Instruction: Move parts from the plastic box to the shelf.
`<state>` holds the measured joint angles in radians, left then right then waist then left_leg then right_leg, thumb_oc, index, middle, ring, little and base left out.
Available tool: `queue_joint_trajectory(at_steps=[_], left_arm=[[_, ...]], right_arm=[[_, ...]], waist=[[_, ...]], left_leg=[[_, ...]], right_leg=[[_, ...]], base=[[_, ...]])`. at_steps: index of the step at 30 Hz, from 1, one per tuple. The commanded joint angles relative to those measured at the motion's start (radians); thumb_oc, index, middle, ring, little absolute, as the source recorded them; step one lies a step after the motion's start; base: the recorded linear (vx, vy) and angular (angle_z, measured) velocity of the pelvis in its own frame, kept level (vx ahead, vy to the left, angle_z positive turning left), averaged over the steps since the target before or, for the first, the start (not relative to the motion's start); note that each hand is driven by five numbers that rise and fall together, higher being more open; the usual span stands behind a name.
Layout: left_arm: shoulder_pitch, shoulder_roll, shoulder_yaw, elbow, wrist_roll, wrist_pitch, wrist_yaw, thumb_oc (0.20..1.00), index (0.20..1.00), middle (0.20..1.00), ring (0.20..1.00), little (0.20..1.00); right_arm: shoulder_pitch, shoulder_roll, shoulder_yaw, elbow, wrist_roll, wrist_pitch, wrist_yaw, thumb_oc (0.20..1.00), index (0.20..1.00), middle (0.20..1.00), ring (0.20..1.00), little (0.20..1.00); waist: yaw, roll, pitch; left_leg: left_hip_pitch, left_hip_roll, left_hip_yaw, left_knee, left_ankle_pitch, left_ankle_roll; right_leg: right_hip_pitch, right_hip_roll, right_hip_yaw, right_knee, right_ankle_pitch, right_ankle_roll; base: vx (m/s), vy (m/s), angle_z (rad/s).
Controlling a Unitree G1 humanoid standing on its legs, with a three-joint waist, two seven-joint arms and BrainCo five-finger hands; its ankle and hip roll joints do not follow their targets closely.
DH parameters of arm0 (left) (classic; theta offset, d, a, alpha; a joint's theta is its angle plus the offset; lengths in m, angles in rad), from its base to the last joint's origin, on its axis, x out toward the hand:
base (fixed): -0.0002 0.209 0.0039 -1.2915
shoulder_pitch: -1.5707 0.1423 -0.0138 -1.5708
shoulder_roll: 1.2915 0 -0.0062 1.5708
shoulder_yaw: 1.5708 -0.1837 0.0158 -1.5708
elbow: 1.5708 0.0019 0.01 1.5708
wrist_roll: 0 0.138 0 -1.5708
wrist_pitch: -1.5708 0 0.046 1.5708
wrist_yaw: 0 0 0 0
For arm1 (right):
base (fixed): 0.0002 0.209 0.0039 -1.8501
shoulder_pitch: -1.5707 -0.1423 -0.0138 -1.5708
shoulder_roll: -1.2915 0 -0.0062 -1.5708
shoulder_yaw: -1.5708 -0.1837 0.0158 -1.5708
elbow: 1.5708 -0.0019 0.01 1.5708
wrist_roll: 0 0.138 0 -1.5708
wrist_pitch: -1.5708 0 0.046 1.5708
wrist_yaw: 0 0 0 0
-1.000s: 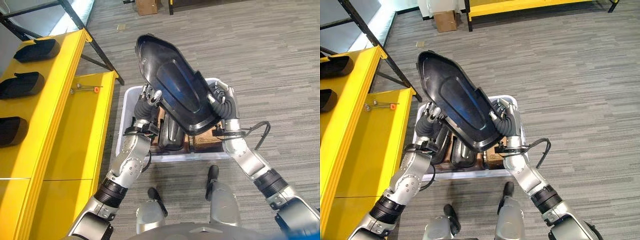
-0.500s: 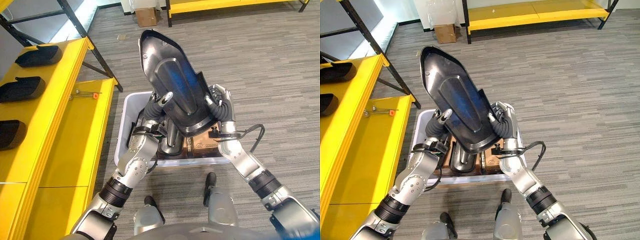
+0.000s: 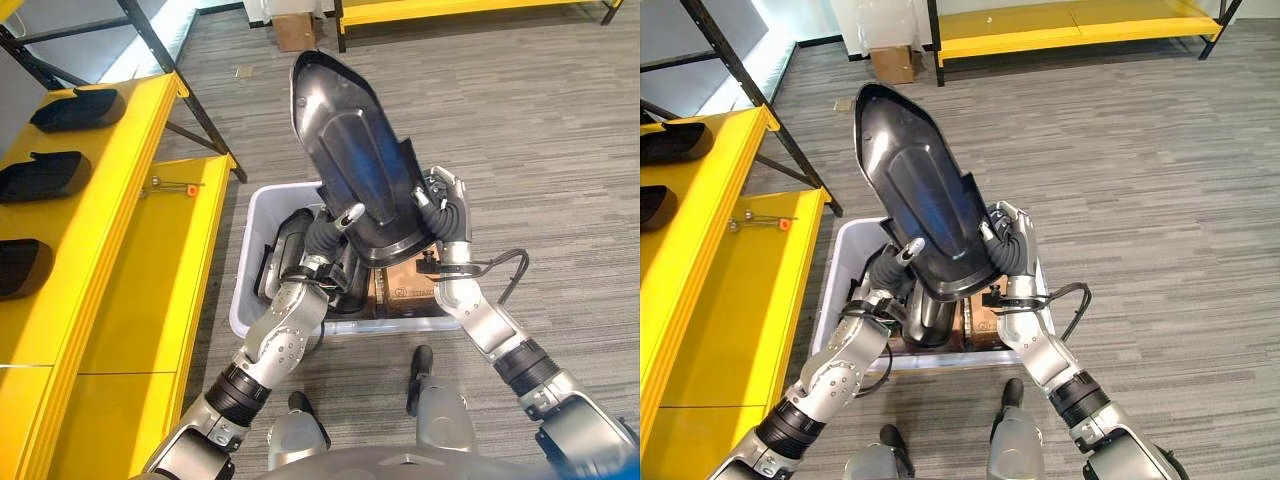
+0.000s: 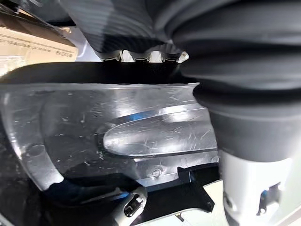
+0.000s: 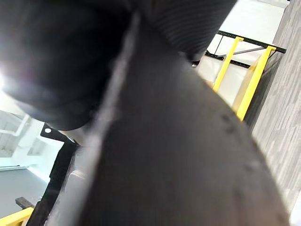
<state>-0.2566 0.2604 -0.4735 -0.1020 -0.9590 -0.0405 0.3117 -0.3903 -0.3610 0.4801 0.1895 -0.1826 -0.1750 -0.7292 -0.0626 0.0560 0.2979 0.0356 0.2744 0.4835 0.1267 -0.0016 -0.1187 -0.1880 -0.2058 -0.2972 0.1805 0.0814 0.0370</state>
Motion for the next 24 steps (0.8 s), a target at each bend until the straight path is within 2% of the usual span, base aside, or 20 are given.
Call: queue_joint_trajectory(at_steps=[1, 5, 8, 9, 10, 17, 24], left_arm=[[-0.005, -0.002, -0.058, -0.089, 0.048, -0.016, -0.062, 1.000, 1.000, 1.000, 1.000, 1.000], [0.003, 0.000, -0.073, -0.088, 0.057, -0.018, -0.044, 1.000, 1.000, 1.000, 1.000, 1.000], [-0.006, 0.001, -0.079, -0.079, 0.072, -0.053, -0.042, 1.000, 1.000, 1.000, 1.000, 1.000], [-0.008, -0.002, -0.081, -0.077, 0.067, -0.069, -0.048, 0.790, 0.790, 0.790, 0.790, 0.790], [-0.009, -0.009, -0.081, -0.075, 0.062, -0.071, -0.054, 0.206, 0.206, 0.206, 0.206, 0.206], [-0.013, -0.016, -0.078, -0.070, 0.073, -0.065, -0.033, 0.200, 0.200, 0.200, 0.200, 0.200], [-0.002, -0.017, -0.058, -0.056, 0.105, -0.108, 0.008, 0.200, 0.200, 0.200, 0.200, 0.200]], right_arm=[[-0.126, 0.071, -0.008, -0.033, -0.044, -0.039, -0.017, 0.200, 0.200, 0.200, 0.200, 0.200], [-0.132, 0.071, -0.008, -0.029, -0.055, -0.046, -0.016, 0.200, 0.200, 0.200, 0.200, 0.200], [-0.135, 0.074, -0.007, -0.029, -0.063, -0.049, -0.016, 0.200, 0.200, 0.200, 0.200, 0.200], [-0.136, 0.077, -0.005, -0.030, -0.059, -0.046, -0.014, 0.200, 0.200, 0.200, 0.200, 0.200], [-0.138, 0.080, -0.003, -0.024, -0.040, -0.043, -0.006, 0.200, 0.200, 0.200, 0.200, 0.200], [-0.120, 0.080, 0.012, -0.033, -0.026, -0.066, 0.020, 0.200, 0.200, 0.200, 0.200, 0.200], [-0.121, 0.089, 0.043, -0.027, -0.014, -0.093, 0.085, 0.200, 0.200, 0.200, 0.200, 0.200]], waist=[[0.006, -0.017, 0.005], [0.008, -0.016, 0.005], [0.008, -0.018, 0.003], [0.008, -0.019, 0.002], [0.008, -0.020, 0.000], [0.010, -0.025, -0.012], [0.023, -0.028, -0.030]], left_leg=[[-0.029, 0.015, 0.012, 0.093, -0.049, 0.024], [-0.028, 0.016, 0.011, 0.093, -0.048, 0.023], [-0.027, 0.014, 0.010, 0.088, -0.047, 0.024], [-0.028, 0.013, 0.010, 0.087, -0.047, 0.024], [-0.025, 0.012, 0.010, 0.084, -0.046, 0.023], [-0.022, 0.010, 0.009, 0.078, -0.044, 0.023], [-0.020, 0.009, -0.006, 0.080, -0.040, 0.022]], right_leg=[[0.140, 0.016, 0.009, -0.034, -0.151, 0.033], [0.141, 0.014, 0.006, -0.032, -0.152, 0.034], [0.140, 0.014, 0.006, -0.031, -0.152, 0.035], [0.139, 0.015, 0.006, -0.031, -0.152, 0.035], [0.141, 0.015, 0.006, -0.034, -0.151, 0.035], [0.147, 0.019, -0.002, -0.034, -0.155, 0.034], [0.163, 0.025, -0.010, -0.033, -0.165, 0.026]], base=[[0.00, 0.000, 0.00], [0.00, 0.000, 0.00], [0.00, 0.000, 0.00], [0.00, 0.000, 0.00], [0.00, 0.000, 0.00], [0.00, 0.000, 0.00], [0.00, 0.005, 0.05]])
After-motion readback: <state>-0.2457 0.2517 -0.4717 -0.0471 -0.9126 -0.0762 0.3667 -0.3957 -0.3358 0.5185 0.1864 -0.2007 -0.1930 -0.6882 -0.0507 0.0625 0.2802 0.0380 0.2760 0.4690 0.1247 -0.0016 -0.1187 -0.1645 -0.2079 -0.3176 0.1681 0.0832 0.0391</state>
